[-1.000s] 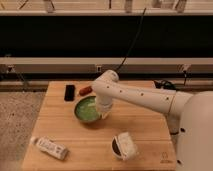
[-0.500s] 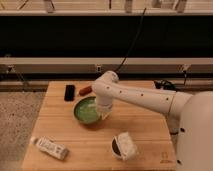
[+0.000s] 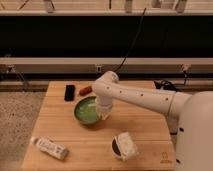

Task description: Drag the ceramic bowl in a circle

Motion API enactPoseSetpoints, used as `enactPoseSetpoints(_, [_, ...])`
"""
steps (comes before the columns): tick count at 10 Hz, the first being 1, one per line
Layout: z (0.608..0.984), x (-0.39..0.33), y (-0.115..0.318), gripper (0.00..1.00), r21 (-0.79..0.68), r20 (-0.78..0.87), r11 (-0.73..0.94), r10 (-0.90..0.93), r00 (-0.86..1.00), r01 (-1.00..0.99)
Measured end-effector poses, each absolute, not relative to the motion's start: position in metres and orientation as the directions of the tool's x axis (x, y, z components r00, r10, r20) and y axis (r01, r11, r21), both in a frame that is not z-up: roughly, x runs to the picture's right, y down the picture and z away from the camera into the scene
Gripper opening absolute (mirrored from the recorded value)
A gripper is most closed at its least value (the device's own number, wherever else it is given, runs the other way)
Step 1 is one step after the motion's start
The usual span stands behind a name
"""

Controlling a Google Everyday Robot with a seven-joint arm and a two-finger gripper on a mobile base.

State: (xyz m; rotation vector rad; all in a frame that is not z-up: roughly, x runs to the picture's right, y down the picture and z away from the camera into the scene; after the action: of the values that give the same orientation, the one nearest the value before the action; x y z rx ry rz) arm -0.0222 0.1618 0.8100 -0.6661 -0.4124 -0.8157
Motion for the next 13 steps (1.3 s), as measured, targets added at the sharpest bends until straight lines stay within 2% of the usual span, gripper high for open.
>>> enactPoseSetpoints(13, [0.8085,-0.0254,0.1590,0.02,-0.412,0.554,0.501,-0.525,0.646,0.761])
